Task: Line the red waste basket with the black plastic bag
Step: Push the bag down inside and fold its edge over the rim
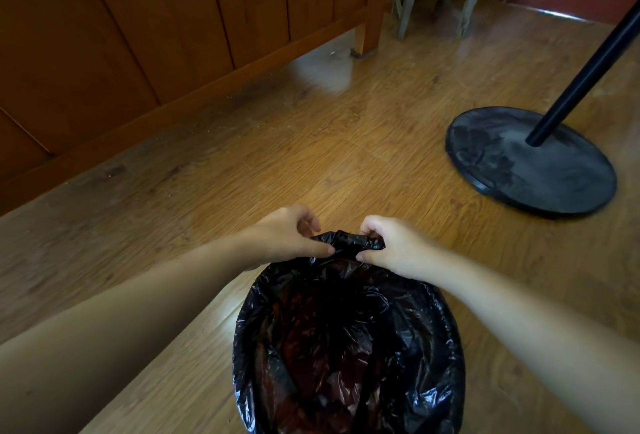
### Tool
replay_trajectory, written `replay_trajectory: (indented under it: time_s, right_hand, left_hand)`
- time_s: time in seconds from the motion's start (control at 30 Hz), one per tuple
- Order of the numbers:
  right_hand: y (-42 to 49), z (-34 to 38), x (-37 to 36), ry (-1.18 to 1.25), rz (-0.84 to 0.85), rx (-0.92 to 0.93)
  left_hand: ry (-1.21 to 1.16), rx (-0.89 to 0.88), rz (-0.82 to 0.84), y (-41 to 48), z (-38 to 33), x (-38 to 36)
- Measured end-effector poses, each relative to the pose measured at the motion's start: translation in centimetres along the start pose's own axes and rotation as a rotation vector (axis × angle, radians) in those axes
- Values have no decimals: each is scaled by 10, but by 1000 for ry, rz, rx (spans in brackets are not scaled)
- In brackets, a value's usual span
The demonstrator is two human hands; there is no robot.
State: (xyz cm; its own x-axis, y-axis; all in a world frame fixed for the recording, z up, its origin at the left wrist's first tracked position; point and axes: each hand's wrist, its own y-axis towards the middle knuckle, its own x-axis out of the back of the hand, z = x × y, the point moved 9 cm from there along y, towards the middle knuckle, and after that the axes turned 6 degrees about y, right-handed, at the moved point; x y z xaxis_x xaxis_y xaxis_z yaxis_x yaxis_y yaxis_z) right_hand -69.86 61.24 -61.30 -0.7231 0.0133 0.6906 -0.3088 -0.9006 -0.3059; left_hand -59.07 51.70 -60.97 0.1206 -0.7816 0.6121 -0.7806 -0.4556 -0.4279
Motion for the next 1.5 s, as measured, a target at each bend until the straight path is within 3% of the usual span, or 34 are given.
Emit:
replay_trajectory:
  time_s: [0.13, 0.5, 0.83, 1.07, 1.2, 1.33, 1.4, 1.5]
  right_hand:
    - [-1, 16, -4, -1, -1, 60]
    - [-12, 21, 13, 65, -153, 212]
    - [-4, 16, -9, 78, 11, 94]
    - [-5, -9, 10, 77, -51, -27]
    - [-4, -11, 12, 54, -70, -42]
    - [-4, -5, 5, 11, -49, -18]
    - [-5, 2, 2, -7, -51, 18]
    - [-4, 12, 0, 8, -70, 76]
  left_hand:
    - [42, -137, -45, 1, -27, -4]
    - [196, -107, -30, 1, -17, -11]
    - [98, -36, -13, -2, -4, -18]
    - [-35, 100, -8, -2, 23, -5]
    - [-38, 146, 112, -4, 29, -13]
    - [119, 189, 284, -10, 31, -16]
    - [209, 140, 223, -7, 26, -5]
    - [146, -22, -44, -2, 1, 15]
